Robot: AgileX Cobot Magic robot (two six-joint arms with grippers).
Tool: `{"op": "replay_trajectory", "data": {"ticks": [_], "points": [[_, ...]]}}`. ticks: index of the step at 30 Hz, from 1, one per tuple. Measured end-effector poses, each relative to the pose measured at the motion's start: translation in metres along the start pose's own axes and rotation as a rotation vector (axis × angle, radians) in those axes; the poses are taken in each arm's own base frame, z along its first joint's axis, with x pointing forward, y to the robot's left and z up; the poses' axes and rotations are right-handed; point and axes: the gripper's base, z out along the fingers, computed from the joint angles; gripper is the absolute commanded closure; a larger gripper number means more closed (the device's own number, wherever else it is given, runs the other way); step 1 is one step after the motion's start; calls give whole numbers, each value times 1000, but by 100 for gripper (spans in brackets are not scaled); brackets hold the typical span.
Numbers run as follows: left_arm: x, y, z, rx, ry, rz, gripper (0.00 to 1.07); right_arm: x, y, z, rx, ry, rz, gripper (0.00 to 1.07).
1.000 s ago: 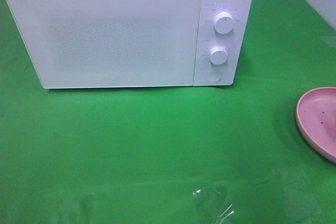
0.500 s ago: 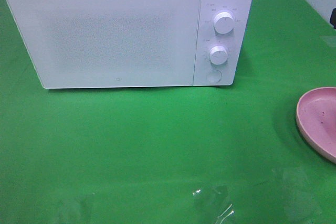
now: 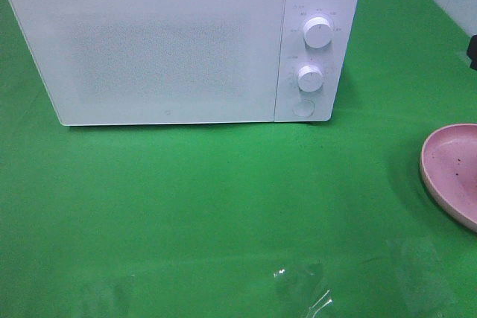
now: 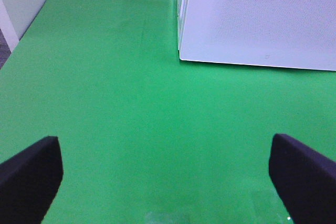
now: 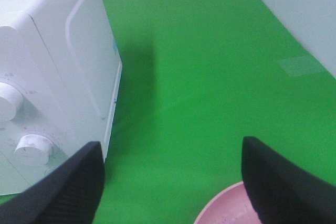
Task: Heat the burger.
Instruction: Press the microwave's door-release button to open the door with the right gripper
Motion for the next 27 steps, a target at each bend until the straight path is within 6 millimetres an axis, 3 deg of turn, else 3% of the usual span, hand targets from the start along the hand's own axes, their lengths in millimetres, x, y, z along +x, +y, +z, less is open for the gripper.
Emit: {"op": "replay_trajectory", "data": {"ticks": [15, 27], "points": [[0, 0, 0, 0, 0, 0, 5, 3, -3, -3, 31, -56, 38, 37], [0, 0, 0, 0, 0, 0, 5, 23, 29, 6, -54, -56, -5, 37]]}}
